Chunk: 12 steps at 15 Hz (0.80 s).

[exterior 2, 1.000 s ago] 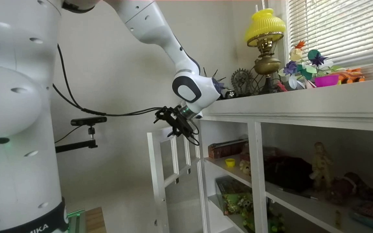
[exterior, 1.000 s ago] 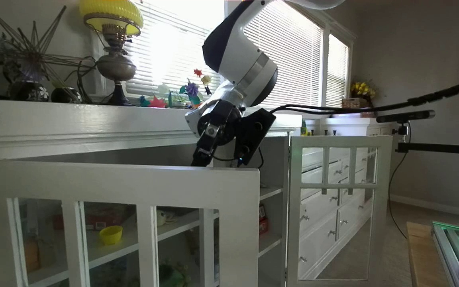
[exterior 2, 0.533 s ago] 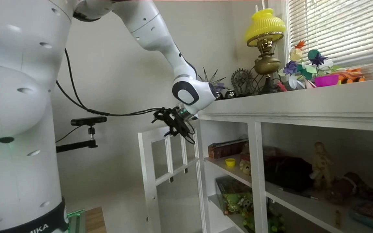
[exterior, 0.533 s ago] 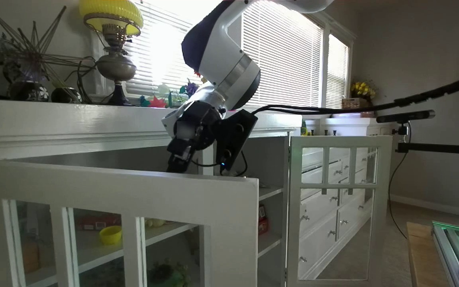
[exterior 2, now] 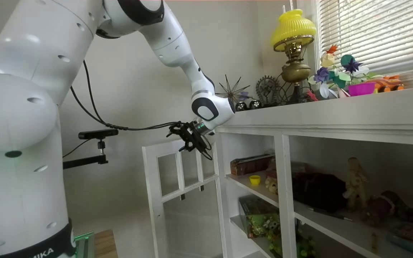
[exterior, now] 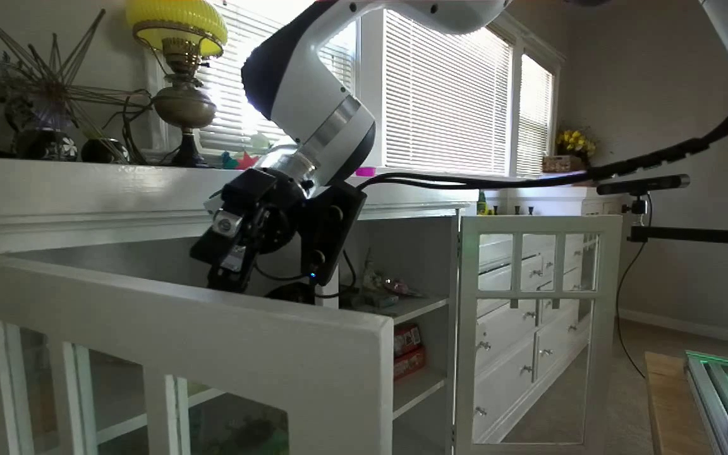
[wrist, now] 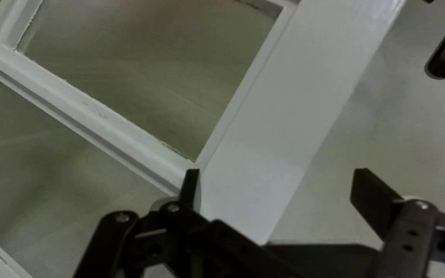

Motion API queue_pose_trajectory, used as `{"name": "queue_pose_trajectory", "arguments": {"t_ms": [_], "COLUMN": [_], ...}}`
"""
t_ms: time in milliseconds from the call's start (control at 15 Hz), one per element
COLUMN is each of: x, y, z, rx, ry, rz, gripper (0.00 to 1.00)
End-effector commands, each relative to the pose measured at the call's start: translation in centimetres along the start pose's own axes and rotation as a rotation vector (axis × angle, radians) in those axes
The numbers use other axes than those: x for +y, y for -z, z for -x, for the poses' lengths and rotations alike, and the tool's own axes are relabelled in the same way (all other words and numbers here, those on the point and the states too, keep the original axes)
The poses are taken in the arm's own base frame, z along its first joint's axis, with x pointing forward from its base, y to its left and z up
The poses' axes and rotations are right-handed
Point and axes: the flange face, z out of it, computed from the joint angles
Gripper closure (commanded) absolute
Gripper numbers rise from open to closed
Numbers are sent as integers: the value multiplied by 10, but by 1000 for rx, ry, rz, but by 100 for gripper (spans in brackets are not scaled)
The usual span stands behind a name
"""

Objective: Open the left cabinet door

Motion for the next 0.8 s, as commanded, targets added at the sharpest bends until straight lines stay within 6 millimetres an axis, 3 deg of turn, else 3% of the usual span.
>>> {"name": "queue_pose_trajectory", "arguments": {"t_ms": [0, 733], "x": [4, -8], "y": [-7, -29], "z": [-25, -60], "rx": [-54, -111], "ry": [0, 79], "rz": [-22, -69], "gripper": [0, 0]}}
